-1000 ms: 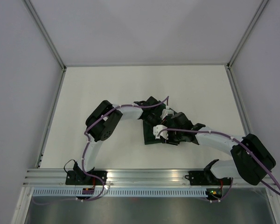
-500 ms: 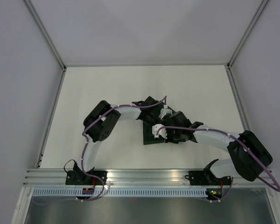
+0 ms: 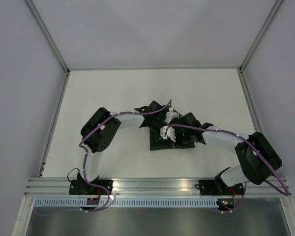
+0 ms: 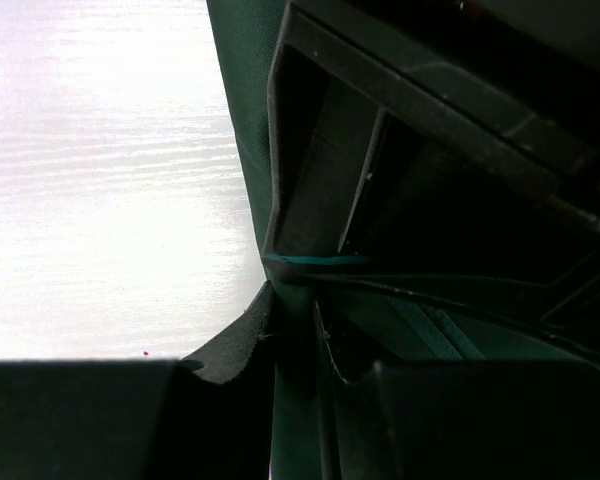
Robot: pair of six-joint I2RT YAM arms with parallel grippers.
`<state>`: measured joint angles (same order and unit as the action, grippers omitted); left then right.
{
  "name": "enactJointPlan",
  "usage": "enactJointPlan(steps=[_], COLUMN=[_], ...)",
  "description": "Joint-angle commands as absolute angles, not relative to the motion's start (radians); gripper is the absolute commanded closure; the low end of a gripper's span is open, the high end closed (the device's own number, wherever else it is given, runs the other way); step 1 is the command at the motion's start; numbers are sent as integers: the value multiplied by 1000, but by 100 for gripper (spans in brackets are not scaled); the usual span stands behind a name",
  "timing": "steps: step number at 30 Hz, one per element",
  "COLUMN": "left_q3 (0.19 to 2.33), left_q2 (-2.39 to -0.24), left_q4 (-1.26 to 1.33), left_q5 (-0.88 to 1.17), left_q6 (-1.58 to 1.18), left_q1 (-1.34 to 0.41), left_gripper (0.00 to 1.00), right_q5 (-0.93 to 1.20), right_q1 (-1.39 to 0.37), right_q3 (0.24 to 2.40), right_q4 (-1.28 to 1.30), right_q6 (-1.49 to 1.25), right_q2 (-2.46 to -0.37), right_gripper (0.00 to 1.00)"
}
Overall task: Fold the napkin, place the utensils inside, and roll it up
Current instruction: Roll the napkin with the utensil
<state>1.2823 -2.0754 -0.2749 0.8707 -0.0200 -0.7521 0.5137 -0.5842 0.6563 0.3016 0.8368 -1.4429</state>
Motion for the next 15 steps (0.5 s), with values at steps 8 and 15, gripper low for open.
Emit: enactJointPlan(steps=[8,15], left_q3=[1152,997], left_q2=[-1867,-1740], left_q4=[-58,145], left_q5=[730,597], left_q6=[-149,-233], left_q1=[-689,-669], left_gripper=[75,76], right_q5=[594,705], right_q1=[-532,-465], right_q3=[715,801], right_q4=[449,580], right_q6=[879,939], right_q2=[-1511,-1600], right_gripper=[89,90])
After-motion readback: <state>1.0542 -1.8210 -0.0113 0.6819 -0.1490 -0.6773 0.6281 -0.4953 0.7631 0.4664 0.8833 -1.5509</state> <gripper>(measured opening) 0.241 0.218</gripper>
